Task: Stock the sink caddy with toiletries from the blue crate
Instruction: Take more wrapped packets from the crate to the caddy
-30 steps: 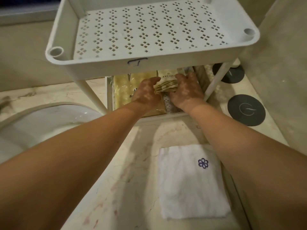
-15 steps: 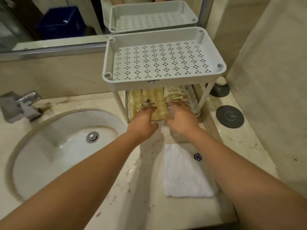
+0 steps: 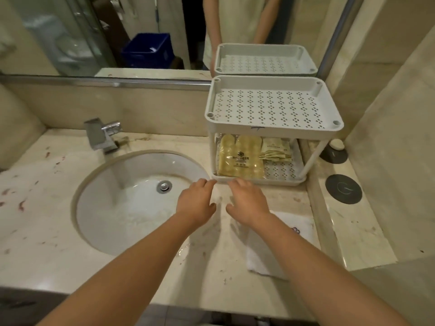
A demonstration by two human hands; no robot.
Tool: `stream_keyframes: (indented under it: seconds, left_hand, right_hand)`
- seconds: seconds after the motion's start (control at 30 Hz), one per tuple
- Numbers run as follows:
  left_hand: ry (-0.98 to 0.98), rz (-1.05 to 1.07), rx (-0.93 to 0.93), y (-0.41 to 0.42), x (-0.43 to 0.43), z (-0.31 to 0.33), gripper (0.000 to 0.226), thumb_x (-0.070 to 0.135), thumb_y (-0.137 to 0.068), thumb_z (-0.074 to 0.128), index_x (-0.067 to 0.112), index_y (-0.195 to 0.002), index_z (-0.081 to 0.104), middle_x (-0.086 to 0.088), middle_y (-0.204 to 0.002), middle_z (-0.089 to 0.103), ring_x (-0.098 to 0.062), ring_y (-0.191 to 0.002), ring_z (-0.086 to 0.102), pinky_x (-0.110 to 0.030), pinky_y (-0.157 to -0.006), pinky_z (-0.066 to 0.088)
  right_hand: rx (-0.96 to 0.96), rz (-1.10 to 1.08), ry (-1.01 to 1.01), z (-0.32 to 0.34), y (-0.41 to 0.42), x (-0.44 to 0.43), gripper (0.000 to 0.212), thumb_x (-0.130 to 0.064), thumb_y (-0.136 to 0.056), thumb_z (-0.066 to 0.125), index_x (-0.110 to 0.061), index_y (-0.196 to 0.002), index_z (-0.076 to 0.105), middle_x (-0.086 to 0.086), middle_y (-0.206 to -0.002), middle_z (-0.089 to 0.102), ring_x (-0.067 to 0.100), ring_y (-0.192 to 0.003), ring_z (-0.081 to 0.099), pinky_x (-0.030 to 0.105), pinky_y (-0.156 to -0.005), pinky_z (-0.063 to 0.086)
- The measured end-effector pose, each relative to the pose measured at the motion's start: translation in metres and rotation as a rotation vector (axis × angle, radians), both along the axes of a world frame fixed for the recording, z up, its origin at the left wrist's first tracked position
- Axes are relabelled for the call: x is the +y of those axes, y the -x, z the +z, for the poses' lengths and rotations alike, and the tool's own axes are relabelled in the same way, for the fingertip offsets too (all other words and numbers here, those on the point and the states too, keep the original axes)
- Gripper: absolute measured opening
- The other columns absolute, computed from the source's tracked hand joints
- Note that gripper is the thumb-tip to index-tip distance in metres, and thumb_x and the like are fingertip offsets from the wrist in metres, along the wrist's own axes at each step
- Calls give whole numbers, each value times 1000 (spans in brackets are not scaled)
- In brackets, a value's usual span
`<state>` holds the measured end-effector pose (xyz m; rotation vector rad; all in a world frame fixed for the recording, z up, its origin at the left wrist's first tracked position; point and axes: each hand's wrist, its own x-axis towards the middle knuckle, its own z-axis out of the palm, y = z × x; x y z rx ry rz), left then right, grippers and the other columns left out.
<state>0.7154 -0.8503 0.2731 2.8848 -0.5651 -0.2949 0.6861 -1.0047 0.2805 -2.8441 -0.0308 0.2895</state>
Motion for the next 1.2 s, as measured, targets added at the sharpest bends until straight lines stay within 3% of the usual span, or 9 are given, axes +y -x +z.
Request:
stream_keyframes:
  seconds: [0.67, 1.2]
  left_hand:
    - [16, 515, -58, 90, 195, 11, 64, 33, -90, 58, 24, -147, 30, 1, -141, 43, -20, -121, 49, -34, -93, 45]
    - [-54, 811, -60, 286, 316, 7, 63, 37, -84, 63, 26, -140, 38, 1, -133, 48, -21, -118, 50, -35, -89, 45]
  right_hand:
    - [-31, 559, 92, 7, 7, 189, 61, -26, -87, 57, -17, -143, 36, 4, -143, 42, 25, -130, 39, 35, -102, 34]
    - [-41, 860, 88, 11, 145, 319, 62, -25, -83, 58, -18, -142, 38, 4, -142, 42, 27, -129, 41, 35, -103, 35]
